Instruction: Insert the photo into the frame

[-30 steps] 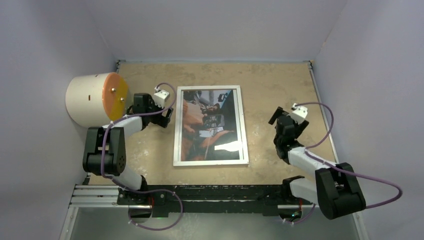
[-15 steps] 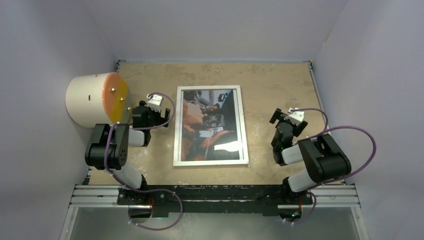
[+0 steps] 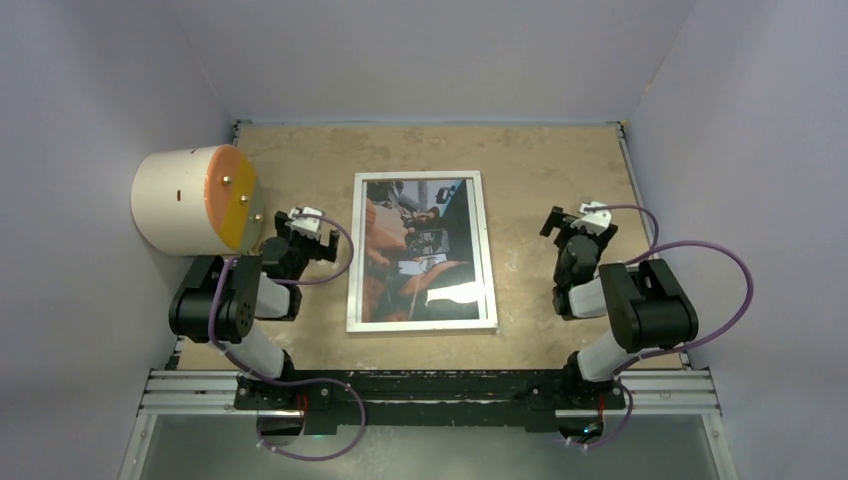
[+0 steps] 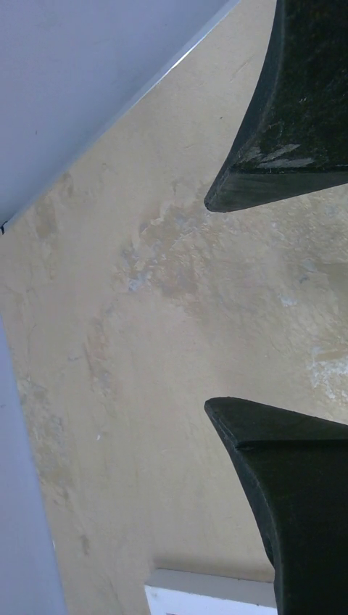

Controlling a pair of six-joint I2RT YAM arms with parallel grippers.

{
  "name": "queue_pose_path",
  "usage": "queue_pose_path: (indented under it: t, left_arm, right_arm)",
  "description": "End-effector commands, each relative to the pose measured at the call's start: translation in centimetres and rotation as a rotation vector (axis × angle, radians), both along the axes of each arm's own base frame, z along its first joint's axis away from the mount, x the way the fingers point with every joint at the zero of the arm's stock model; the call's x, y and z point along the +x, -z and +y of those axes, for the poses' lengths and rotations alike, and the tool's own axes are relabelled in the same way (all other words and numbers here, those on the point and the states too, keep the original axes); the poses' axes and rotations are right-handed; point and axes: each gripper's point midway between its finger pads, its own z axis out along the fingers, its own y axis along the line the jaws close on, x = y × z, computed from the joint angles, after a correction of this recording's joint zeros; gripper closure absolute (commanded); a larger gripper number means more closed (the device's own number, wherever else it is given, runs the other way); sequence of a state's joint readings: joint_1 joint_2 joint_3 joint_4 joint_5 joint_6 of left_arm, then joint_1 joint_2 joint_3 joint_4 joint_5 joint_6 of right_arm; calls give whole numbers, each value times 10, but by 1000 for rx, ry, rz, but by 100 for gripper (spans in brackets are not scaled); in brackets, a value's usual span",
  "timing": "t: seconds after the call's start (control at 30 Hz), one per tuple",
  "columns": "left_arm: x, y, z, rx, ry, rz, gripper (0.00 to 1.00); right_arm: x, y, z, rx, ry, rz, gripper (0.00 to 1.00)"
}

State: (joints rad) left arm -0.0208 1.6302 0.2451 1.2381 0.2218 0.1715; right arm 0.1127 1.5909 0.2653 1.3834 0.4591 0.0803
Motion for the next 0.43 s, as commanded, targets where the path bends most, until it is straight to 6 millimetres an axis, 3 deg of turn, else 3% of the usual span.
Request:
queue_pose_path:
  t: [0.0,0.4]
  left_arm:
    - [6,-17,0,-24,-7,-67,0]
    - [6,-14,1,-21,-13,-46,0]
  right_arm:
    - [-2,-7,-2,22,2,-38,1]
    - [-2,-8,-2,23,2,-41,1]
